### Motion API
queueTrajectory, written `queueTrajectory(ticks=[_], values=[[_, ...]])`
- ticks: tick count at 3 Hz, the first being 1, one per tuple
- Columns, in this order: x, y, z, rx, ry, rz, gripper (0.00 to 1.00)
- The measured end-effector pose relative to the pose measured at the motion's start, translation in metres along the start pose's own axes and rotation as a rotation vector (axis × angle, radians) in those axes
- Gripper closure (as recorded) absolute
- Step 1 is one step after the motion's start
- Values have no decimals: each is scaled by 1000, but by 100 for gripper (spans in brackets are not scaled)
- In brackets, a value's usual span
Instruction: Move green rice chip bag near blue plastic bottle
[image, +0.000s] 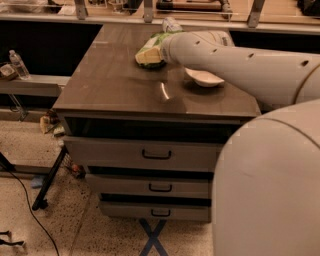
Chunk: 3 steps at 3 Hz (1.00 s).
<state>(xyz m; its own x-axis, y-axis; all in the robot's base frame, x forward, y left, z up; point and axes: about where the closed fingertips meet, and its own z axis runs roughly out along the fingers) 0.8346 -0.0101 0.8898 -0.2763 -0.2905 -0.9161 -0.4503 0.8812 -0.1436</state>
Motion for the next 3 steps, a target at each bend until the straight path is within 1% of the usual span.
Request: queueTrajectory(ticks=[1,2,3], values=[[-12,-28,-36,-7,-90,32,0],[-11,-62,-57,7,-161,17,0],[-10,-73,-76,17,-187,-12,0]])
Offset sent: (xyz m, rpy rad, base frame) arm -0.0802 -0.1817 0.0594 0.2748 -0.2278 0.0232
